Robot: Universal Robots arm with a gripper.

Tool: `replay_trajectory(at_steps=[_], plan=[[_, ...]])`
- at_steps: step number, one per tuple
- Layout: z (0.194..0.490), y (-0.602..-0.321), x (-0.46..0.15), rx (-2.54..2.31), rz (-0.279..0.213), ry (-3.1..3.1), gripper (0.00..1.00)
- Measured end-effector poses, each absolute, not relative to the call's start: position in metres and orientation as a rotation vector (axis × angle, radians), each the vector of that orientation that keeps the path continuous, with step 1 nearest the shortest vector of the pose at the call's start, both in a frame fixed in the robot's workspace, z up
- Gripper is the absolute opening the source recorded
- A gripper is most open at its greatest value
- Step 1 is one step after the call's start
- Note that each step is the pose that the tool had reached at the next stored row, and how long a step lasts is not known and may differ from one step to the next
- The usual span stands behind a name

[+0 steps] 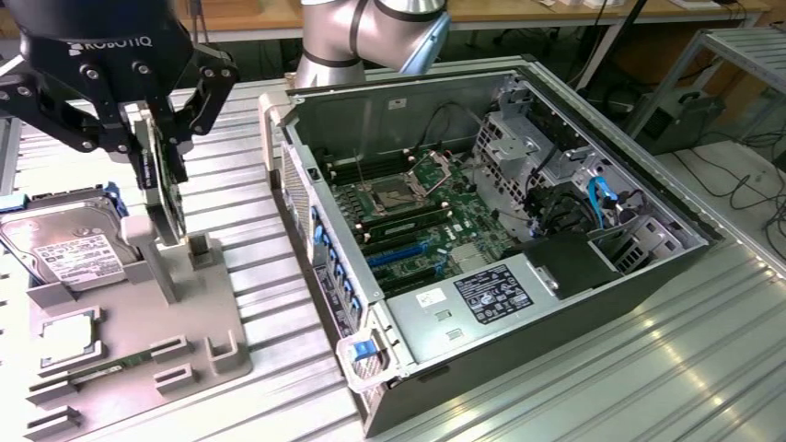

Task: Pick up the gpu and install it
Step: 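Pick up the gpu and move the gpu toward the slot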

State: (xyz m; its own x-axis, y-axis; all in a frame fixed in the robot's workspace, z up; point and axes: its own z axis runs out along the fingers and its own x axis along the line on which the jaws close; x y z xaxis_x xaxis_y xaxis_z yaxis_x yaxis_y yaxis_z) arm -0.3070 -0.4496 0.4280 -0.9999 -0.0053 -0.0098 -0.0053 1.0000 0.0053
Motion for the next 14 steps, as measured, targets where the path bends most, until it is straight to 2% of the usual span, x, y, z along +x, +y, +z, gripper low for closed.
replay_trajectory(at_steps=[14], plan=[[0.428,-0.450,-0.289,-0.008,0.008,3.132,0.28]])
